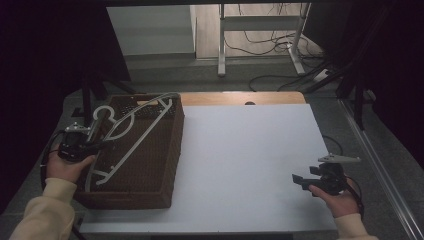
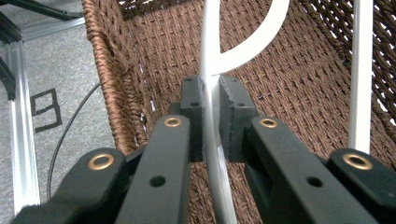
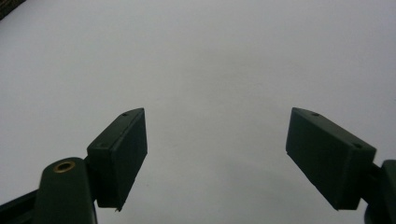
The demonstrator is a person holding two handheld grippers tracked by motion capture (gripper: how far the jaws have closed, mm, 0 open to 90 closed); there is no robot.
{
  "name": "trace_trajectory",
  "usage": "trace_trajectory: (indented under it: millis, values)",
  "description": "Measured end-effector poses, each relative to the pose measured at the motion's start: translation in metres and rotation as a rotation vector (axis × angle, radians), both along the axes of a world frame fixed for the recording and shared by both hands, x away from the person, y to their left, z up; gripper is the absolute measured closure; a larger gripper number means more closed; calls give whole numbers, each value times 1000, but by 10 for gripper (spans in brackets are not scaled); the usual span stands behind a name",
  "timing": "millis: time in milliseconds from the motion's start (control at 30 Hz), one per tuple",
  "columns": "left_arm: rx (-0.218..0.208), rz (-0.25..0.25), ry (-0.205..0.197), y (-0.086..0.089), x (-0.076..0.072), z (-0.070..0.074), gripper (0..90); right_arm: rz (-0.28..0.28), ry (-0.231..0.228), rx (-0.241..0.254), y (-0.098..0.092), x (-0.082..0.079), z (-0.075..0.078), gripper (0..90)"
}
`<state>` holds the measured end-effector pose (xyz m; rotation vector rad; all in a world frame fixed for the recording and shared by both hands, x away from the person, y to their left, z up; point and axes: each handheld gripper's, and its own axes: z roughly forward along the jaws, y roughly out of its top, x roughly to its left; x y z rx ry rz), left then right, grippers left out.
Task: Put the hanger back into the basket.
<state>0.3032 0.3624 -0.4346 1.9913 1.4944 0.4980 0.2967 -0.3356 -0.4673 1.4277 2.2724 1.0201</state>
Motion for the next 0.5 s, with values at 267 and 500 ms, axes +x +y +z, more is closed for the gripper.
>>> trace_trajectory:
  millis: [267,500]
  values:
    - [0,-36,27,0,2,-3,812,2,2,0,0,0,0,204]
    - [3,-85,7,-16,2,6,340,3,-2,-3,0,0,0,204]
